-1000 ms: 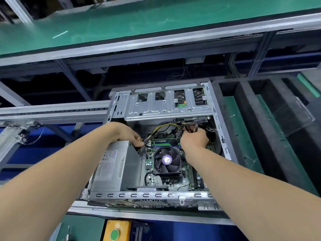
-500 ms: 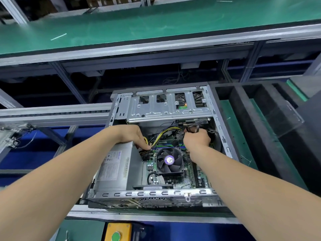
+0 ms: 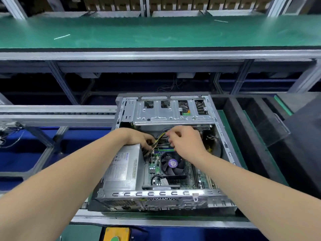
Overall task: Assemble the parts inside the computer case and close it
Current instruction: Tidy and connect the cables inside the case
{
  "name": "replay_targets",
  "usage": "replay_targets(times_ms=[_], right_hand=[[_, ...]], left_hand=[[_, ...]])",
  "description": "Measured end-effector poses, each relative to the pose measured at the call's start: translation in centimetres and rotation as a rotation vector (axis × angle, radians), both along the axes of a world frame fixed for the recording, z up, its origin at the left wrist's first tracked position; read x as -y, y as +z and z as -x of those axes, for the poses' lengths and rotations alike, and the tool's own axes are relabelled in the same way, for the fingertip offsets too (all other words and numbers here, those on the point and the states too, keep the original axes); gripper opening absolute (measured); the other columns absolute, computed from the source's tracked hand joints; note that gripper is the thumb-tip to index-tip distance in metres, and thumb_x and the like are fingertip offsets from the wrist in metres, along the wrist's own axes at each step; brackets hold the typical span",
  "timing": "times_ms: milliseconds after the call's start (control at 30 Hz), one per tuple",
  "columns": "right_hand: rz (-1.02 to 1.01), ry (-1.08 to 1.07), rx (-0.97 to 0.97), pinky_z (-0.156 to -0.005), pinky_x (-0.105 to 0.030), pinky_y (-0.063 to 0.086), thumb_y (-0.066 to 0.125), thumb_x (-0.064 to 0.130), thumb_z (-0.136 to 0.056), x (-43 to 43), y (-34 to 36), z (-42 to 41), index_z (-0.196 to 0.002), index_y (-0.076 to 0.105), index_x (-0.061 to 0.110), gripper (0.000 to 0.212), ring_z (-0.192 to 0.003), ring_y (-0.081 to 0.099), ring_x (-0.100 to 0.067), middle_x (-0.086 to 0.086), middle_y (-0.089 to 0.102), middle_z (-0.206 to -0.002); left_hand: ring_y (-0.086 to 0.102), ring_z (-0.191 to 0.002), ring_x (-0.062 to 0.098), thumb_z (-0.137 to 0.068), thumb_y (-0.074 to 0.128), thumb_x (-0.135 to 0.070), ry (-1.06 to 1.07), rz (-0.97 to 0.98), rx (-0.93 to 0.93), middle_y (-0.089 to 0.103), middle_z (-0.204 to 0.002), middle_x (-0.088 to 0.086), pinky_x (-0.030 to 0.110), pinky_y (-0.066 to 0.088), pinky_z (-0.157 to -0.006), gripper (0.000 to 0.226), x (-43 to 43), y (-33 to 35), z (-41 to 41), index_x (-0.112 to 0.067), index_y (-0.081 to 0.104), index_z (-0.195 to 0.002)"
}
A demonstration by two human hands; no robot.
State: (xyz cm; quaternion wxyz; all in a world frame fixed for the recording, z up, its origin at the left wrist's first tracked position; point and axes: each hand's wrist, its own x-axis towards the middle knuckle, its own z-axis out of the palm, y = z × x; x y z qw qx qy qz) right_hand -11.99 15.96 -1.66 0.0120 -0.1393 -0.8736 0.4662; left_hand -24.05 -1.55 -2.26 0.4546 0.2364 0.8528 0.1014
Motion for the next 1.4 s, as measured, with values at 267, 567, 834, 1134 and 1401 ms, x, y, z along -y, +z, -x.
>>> replay_targets(times_ms=[267,567,834,1134,1401], right_hand=[[-0.199,0.366,0.16,-0.067,-0.034,0.037,0.045,0.02,-0.11,4.2,1.1,4.7,-0.083,0.063,0.012,0.033,-0.089,0.054,-0.028,-0.006,0.06,-0.08],[-0.253,0.172,-0.035,-0.09,-0.02,0.05,0.07,0.016,-0.098,3.4,-1.7,3.6,-0.107,0.082,0.018,0.014,-0.093,0.07,-0.014,-0.002,0.079,-0.101],[-0.24,-0.012,0.101,-0.085,-0.038,0.061,0.072,0.022,-0.096,2.9,-2.5,3.7,-0.105,0.083,0.019,0.014,-0.094,0.072,-0.027,-0.008,0.078,-0.097],[-0.349,0.136,-0.017,-0.099,-0.02,0.049,0.058,0.01,-0.098,1.4,-1.2,1.0,-0.127,0.074,0.017,0.034,-0.111,0.07,-0.015,-0.001,0.077,-0.119],[-0.5,0.095,-0.069,-0.06,-0.029,0.047,0.056,0.012,-0.089,-2.4,0.2,-4.5,-0.084,0.065,0.027,0.018,-0.063,0.055,-0.007,0.012,0.064,-0.073]], left_hand=[[0.033,-0.078,0.021,-0.096,0.049,-0.004,-0.115,-0.12,-0.132,0.043,-0.08,0.008,0.034,0.032,-0.075,0.016,-0.1,-0.4,0.1,-0.011,0.05,-0.081],[0.05,-0.126,0.015,-0.104,0.05,-0.035,-0.128,-0.064,-0.033,0.055,-0.137,-0.007,0.03,0.03,-0.109,0.038,-0.4,0.4,-0.3,-0.02,0.057,-0.139],[0.059,-0.112,0.017,-0.106,0.038,-0.052,0.179,-0.221,-0.129,0.066,-0.123,-0.001,0.034,0.04,-0.105,0.044,0.0,0.3,-0.1,-0.021,0.065,-0.122],[0.058,-0.105,0.033,-0.103,0.038,0.0,0.051,0.189,-0.306,0.058,-0.111,0.016,0.032,0.042,-0.083,0.031,-3.3,-0.7,0.1,0.003,0.063,-0.119],[0.054,-0.101,0.034,-0.097,0.043,0.008,-0.158,0.389,-0.37,0.052,-0.106,0.013,0.033,0.047,-0.086,0.032,-5.9,-1.1,0.4,0.008,0.057,-0.127]])
